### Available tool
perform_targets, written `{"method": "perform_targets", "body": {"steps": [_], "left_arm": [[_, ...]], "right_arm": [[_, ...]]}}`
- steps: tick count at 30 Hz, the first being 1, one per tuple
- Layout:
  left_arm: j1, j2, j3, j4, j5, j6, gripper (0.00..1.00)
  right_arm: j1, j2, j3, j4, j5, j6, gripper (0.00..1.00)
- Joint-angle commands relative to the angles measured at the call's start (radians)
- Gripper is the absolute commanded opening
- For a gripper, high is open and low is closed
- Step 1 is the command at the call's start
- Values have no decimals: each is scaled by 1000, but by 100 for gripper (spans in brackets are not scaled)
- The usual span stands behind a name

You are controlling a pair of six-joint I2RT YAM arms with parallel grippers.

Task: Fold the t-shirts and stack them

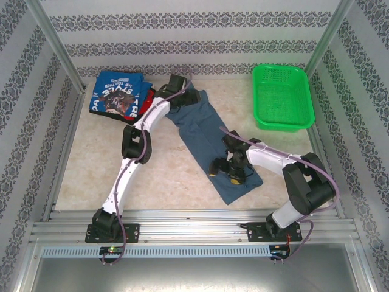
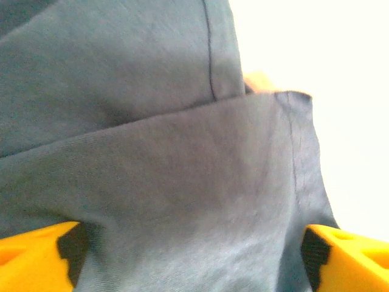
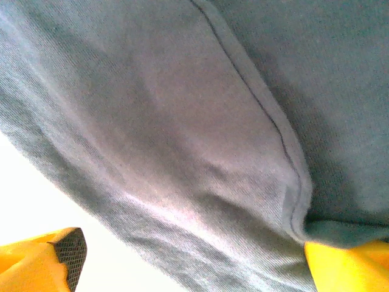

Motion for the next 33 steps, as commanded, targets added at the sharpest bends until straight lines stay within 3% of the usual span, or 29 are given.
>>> {"method": "perform_targets", "body": {"steps": [1, 8, 15, 19, 23, 29, 33], "left_arm": [[74, -23, 27, 89, 81, -72, 100], [90, -278, -45, -16, 134, 11, 100], [80, -419, -320, -149, 23, 16, 100], [59, -415, -442, -118, -11, -25, 82], [33, -358, -450, -68, -44, -54, 64], [17, -250, -376, -47, -125, -116, 60], [14, -165, -279, -78, -122, -131, 58]], "right_arm": [[14, -36, -6, -67, -30, 49, 93], [20, -69, 141, -143, -17, -3, 95], [-75, -32, 257, -194, 37, -136, 96], [-149, -12, 295, -191, 34, -212, 96], [-177, 18, 309, -202, 39, -283, 96], [-205, 13, 209, -148, 37, -304, 96], [-199, 18, 126, -97, 13, -271, 96]]}}
